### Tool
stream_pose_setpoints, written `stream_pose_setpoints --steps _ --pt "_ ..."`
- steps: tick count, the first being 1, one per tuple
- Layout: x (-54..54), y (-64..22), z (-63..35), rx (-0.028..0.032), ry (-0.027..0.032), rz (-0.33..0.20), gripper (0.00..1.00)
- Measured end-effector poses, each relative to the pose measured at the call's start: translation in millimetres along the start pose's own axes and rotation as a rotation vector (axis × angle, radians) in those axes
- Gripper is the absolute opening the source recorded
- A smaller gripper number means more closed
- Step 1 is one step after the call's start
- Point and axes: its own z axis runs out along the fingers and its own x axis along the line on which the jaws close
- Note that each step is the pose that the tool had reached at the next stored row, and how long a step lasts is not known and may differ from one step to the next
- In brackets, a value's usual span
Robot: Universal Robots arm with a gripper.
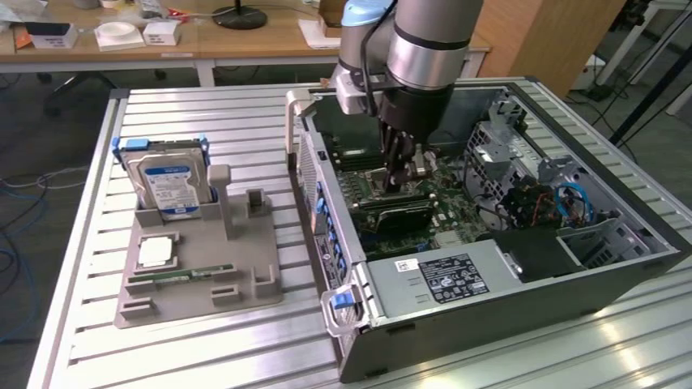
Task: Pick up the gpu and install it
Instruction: 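Press down on the gpu until it lock into place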
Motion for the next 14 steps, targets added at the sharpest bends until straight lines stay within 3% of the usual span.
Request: stream_pose_setpoints --steps 4,7,11,14 --pt "-0.2 2.2 -0.1 -0.0712 0.003 0.001 0.11" --pt "-0.3 7.7 -0.3 -0.102 0.0043 0.001 0.11" --pt "-0.6 13.5 -0.4 -0.1573 0.0064 0.002 0.11" --pt "-0.7 22.2 0.9 -0.1738 0.0094 0.002 0.11"
